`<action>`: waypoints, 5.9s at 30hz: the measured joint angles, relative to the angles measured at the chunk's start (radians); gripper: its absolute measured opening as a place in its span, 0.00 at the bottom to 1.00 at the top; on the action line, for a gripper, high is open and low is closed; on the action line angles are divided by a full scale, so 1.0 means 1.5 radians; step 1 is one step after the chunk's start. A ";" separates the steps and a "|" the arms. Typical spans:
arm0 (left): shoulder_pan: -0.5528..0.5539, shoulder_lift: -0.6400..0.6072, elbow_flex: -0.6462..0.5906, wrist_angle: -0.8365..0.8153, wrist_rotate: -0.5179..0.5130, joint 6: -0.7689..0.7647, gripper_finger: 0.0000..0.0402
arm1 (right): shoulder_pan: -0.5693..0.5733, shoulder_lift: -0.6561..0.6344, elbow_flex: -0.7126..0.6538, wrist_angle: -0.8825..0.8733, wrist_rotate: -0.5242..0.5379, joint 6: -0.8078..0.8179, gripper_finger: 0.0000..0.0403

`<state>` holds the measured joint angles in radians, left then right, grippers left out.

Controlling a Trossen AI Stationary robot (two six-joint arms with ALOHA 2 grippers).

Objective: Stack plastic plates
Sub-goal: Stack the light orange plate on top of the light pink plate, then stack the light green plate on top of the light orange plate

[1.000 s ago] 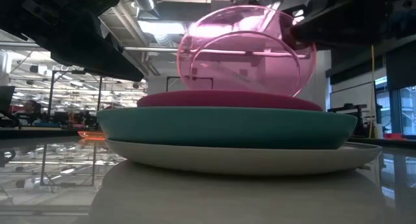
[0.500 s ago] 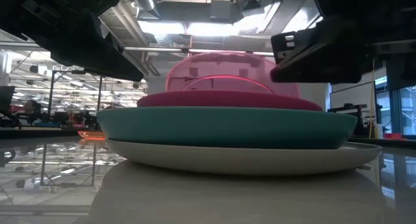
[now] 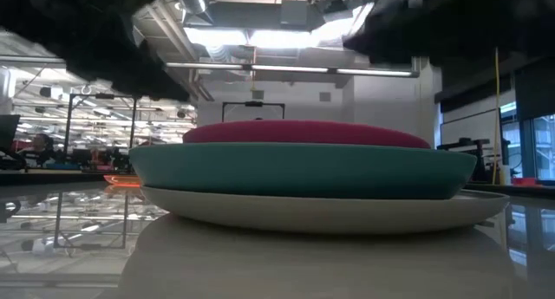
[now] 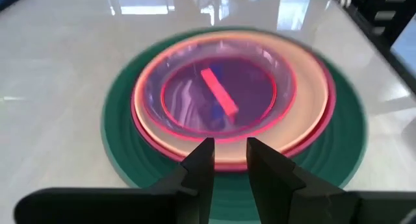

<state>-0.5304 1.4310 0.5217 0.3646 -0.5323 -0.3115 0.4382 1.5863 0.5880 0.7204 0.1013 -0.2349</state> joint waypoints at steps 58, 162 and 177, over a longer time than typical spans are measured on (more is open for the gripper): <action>0.623 -0.009 0.002 -0.468 0.060 0.212 0.12 | 0.000 -0.209 -0.001 -0.326 0.159 0.036 0.33; 0.534 0.165 0.199 -0.231 0.161 0.542 0.26 | -0.071 -0.208 -0.040 -0.289 0.150 0.070 0.33; 0.587 0.268 0.199 -0.073 0.188 0.659 0.26 | -0.075 -0.208 -0.040 -0.288 0.141 0.072 0.33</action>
<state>0.3502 1.8323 0.8204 0.2546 -0.2503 0.6774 0.3264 1.2739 0.5282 0.2882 0.3121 -0.1268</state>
